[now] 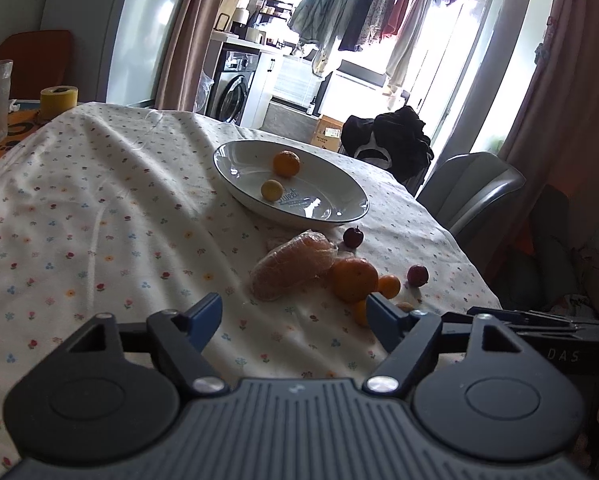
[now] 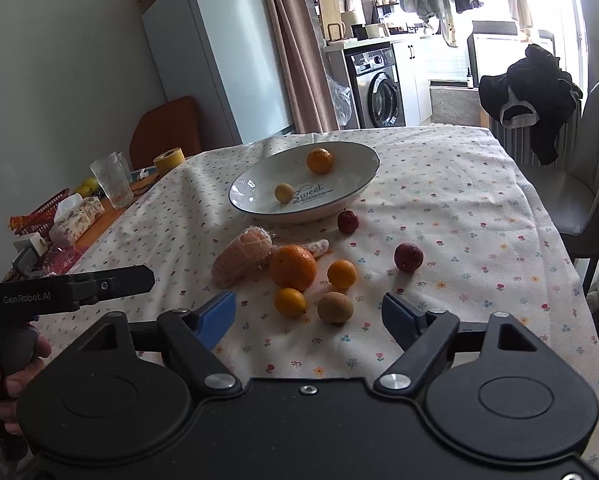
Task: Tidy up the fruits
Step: 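Grasp a small mandarin with the left gripper while the right gripper grasps another kiwi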
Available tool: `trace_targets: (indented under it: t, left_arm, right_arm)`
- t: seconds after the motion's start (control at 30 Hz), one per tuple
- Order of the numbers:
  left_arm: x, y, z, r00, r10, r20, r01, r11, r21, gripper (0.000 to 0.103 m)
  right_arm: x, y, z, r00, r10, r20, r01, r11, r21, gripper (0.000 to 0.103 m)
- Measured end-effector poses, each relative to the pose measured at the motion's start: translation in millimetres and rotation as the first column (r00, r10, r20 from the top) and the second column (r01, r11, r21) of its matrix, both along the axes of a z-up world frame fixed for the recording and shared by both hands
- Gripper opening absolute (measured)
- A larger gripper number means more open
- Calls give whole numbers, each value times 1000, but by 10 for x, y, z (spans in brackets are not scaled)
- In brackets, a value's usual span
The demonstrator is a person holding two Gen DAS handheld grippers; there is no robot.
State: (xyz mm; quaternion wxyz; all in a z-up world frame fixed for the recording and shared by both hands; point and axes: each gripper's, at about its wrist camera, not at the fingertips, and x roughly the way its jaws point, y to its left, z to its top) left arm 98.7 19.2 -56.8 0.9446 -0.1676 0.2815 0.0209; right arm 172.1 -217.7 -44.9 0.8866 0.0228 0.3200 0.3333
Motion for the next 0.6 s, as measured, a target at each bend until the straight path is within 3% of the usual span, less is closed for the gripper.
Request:
trace_targets:
  t: [0.07,0.23,0.6]
  left_arm:
    - [56,-37,-34,1000,-16,-11,16,1000,-5,68]
    - [160,-106,-93,999,-42,-14,42,999,-5,66]
    - [392,-177,-197,997,-58,-50,58,998,-5,61]
  right_arm:
    - [28,11,-48,1000,4,-10,-4,1000,-4,72]
    - [125,38,-136,999,-1,-36,1,1000,-4,60]
    - [352,158,-299,998,0,-66,0,1000,-8,58]
